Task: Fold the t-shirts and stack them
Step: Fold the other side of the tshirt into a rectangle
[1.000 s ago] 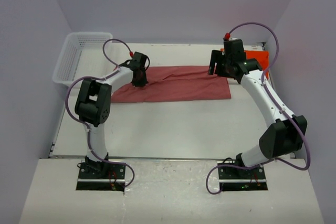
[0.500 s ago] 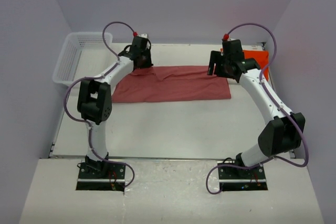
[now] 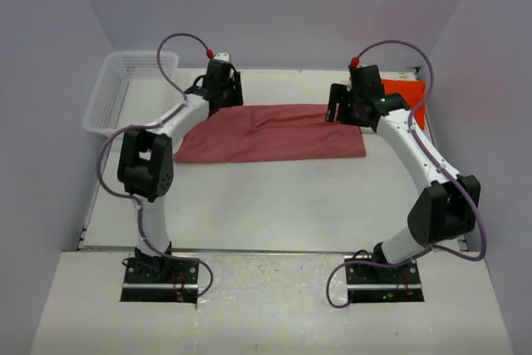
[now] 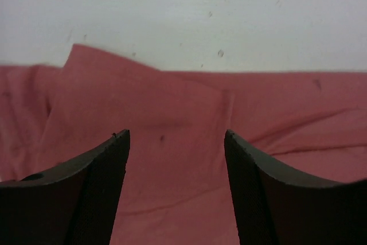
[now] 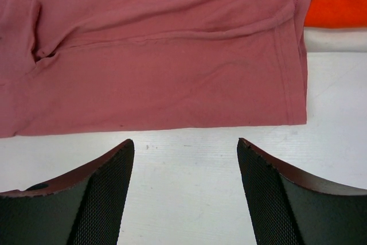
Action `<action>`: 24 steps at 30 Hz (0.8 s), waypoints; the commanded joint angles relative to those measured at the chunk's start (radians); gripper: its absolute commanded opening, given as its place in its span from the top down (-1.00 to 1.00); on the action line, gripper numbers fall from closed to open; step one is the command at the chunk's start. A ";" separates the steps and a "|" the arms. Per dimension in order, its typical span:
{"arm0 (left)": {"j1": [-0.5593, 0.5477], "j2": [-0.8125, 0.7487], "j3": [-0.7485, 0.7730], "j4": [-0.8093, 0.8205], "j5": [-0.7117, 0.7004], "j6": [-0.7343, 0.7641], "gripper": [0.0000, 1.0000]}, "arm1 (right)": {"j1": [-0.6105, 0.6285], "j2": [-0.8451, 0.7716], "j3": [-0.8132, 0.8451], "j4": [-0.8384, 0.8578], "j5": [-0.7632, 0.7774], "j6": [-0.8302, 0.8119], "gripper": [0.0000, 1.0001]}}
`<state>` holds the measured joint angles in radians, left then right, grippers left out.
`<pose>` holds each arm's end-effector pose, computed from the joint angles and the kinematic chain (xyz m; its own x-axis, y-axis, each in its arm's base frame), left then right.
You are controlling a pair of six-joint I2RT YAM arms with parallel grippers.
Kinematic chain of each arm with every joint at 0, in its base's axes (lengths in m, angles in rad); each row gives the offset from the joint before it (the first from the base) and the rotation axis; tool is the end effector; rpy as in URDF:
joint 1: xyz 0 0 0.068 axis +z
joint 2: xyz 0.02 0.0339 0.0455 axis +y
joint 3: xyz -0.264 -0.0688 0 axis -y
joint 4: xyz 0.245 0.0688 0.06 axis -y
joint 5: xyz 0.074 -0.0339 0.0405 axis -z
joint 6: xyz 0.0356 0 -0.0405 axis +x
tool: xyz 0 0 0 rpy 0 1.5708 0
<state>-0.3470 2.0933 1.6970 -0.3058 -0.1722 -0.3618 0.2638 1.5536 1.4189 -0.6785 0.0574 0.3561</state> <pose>0.4574 -0.1589 0.2326 -0.6431 -0.1383 -0.7532 -0.0167 0.9859 -0.1667 0.3303 0.0871 0.3244 -0.7348 0.1620 -0.6586 0.0362 0.9790 0.2005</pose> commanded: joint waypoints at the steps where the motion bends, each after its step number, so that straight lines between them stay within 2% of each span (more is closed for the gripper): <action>1: 0.003 -0.240 -0.152 0.066 -0.096 -0.113 -0.35 | 0.006 0.019 0.032 0.017 -0.022 0.012 -0.47; 3: 0.003 -0.341 -0.244 0.045 -0.070 -0.214 0.13 | 0.006 0.040 0.038 0.016 -0.028 0.009 -0.45; 4: 0.005 -0.384 -0.317 0.028 -0.061 -0.238 0.45 | 0.006 0.049 0.052 0.010 -0.031 0.009 -0.41; 5: 0.005 -0.400 -0.341 0.008 -0.062 -0.277 0.99 | 0.006 0.071 0.061 -0.012 -0.034 0.010 -0.08; 6: 0.005 -0.410 -0.377 -0.028 -0.064 -0.290 1.00 | 0.006 0.080 0.069 -0.018 -0.039 0.011 0.35; 7: 0.005 -0.423 -0.390 -0.041 -0.055 -0.293 1.00 | 0.006 0.085 0.061 -0.013 -0.047 0.009 0.93; 8: 0.005 -0.421 -0.395 -0.055 -0.058 -0.293 1.00 | 0.006 0.089 0.052 0.005 -0.053 0.014 1.00; 11: 0.006 -0.388 -0.389 -0.101 -0.088 -0.270 1.00 | 0.008 0.150 0.064 0.007 -0.126 0.035 1.00; 16: 0.020 -0.238 -0.251 -0.206 -0.099 -0.262 1.00 | 0.038 0.301 0.140 -0.003 -0.145 0.067 1.00; 24: 0.051 -0.138 -0.252 -0.181 -0.082 -0.273 1.00 | 0.081 0.434 0.172 0.020 -0.125 0.110 1.00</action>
<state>-0.3199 1.9408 1.4086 -0.4915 -0.2432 -0.6151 0.3260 1.9755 1.5383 -0.6781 -0.0700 0.4332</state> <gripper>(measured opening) 0.002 0.003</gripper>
